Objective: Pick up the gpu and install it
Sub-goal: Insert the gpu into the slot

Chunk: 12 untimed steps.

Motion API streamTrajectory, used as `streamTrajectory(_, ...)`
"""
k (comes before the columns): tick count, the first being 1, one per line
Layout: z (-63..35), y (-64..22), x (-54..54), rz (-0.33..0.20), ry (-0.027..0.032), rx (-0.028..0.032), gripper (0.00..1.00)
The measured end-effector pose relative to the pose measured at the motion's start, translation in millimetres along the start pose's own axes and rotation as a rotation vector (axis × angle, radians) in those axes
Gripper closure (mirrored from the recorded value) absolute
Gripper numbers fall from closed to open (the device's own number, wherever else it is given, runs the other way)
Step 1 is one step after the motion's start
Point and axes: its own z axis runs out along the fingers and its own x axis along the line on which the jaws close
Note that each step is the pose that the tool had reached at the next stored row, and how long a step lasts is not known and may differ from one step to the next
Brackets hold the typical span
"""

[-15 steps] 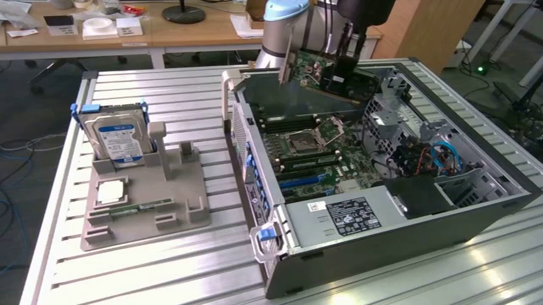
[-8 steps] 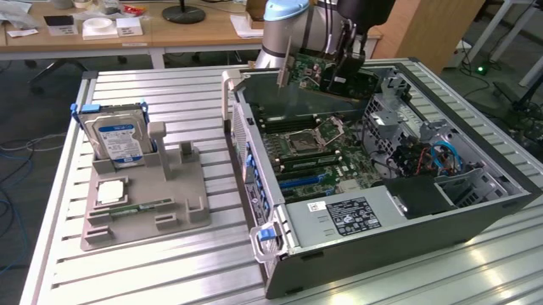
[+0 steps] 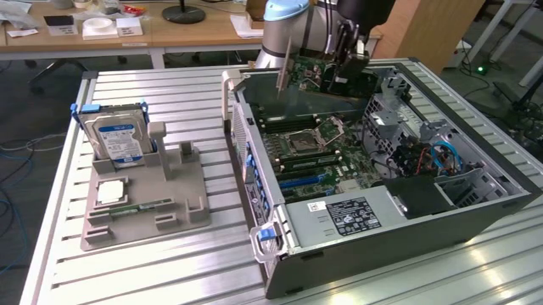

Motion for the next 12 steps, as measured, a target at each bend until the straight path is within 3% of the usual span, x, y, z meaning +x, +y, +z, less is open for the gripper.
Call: streamTrajectory(12, 0.0, 0.0, 0.0, -0.142, 0.0052, -0.0021, 0.73)
